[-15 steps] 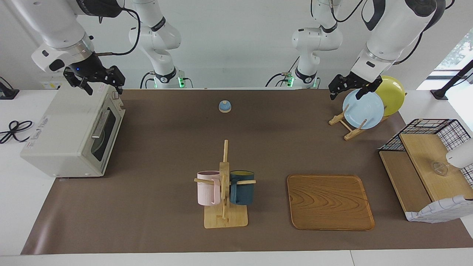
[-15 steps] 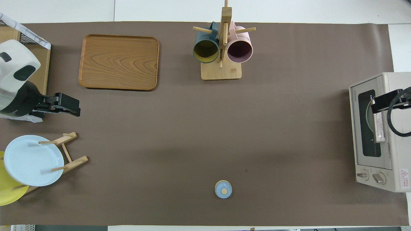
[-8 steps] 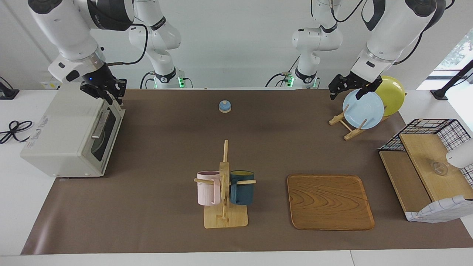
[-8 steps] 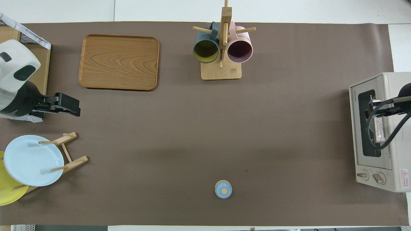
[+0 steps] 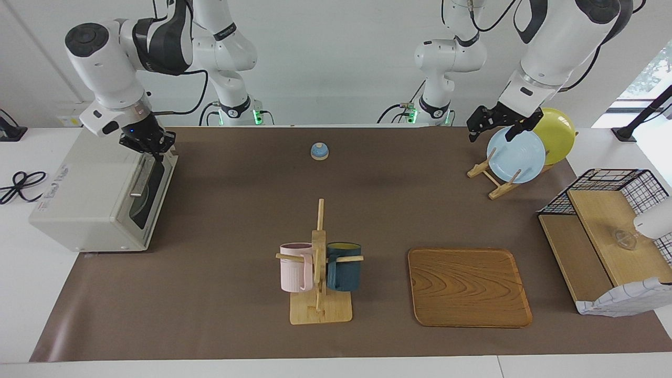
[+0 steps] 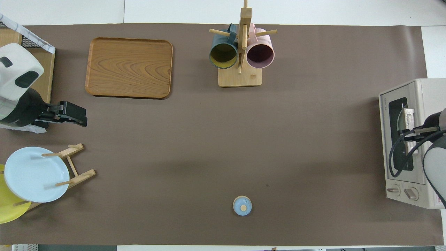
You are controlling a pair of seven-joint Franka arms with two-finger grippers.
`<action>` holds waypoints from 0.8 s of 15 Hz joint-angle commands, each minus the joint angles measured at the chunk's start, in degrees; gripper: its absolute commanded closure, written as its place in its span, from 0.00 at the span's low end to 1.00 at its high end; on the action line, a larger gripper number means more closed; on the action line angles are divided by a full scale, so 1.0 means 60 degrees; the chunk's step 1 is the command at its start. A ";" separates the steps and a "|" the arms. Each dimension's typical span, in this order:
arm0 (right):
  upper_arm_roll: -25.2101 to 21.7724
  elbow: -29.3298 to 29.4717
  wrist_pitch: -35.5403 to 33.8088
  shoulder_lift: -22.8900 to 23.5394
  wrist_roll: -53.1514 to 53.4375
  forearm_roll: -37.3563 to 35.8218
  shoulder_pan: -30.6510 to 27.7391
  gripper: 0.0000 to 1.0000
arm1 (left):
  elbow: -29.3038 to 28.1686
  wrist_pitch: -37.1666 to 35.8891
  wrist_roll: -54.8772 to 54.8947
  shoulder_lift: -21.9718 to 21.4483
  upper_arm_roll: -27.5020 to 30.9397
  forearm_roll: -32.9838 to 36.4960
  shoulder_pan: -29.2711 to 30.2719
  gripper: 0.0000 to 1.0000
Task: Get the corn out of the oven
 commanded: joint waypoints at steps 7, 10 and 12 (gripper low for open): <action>0.0064 -0.0813 0.0600 -0.0220 -0.0163 -0.1067 -0.0455 1.00 | 0.0047 -0.0077 0.0051 -0.0049 -0.0070 0.0141 0.0093 0.00; 0.0064 -0.0843 0.0704 -0.0074 -0.0178 -0.1067 -0.0571 1.00 | 0.0047 -0.0077 0.0051 -0.0063 -0.0070 0.0141 0.0093 0.00; 0.0064 -0.0915 0.0733 0.0014 -0.0178 -0.1067 -0.0646 1.00 | 0.0047 -0.0077 0.0051 -0.0049 -0.0070 0.0141 0.0093 0.00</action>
